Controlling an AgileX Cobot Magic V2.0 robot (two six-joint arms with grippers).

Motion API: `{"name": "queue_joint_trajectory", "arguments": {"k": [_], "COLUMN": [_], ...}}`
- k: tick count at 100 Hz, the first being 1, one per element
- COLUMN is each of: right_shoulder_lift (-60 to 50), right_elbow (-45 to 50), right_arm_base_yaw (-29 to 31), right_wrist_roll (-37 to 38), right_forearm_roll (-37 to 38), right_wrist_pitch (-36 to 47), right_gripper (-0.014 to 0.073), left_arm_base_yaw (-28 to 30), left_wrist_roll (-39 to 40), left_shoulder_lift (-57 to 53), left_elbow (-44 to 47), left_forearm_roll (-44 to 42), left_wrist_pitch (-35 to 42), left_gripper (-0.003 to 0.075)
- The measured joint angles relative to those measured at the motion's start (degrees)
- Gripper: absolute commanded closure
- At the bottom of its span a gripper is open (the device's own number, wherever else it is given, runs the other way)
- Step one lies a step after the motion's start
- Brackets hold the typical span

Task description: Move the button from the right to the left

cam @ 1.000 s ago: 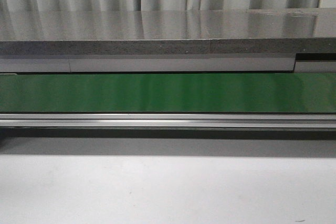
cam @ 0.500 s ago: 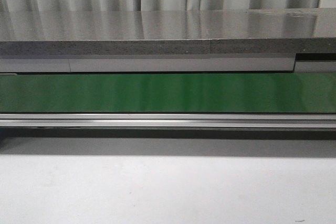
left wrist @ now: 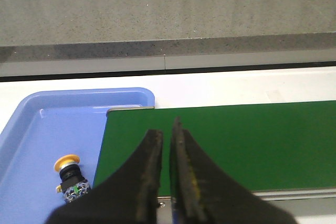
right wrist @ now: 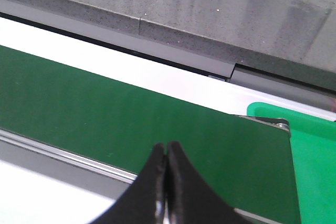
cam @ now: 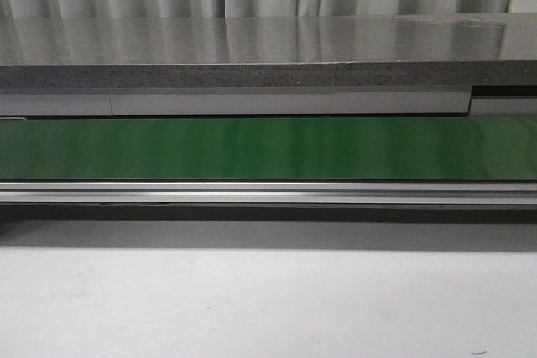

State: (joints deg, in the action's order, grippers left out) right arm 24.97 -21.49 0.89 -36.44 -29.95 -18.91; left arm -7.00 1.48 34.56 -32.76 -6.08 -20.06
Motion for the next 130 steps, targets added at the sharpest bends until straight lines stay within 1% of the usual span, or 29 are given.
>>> {"name": "queue_joint_trajectory", "arguments": {"k": [104, 114, 130], "right_shoulder_lift": [0.0, 0.0, 0.0], "right_elbow": [0.0, 0.0, 0.0], "right_arm_base_yaw": [0.0, 0.0, 0.0], "right_wrist_roll": [0.0, 0.0, 0.0], "right_forearm_roll": [0.0, 0.0, 0.0], "right_wrist_pitch": [0.0, 0.0, 0.0], "right_gripper": [0.0662, 0.0662, 0.0662], "left_arm_base_yaw": [0.0, 0.0, 0.0], "left_wrist_roll": [0.1, 0.1, 0.7], "left_shoulder_lift": [0.0, -0.7, -4.3], "left_elbow": [0.1, 1.7, 7.0], "left_forearm_roll": [0.0, 0.0, -0.8], "left_wrist_pitch": [0.3, 3.4, 11.5], "left_gripper": [0.0715, 0.0715, 0.0715]}}
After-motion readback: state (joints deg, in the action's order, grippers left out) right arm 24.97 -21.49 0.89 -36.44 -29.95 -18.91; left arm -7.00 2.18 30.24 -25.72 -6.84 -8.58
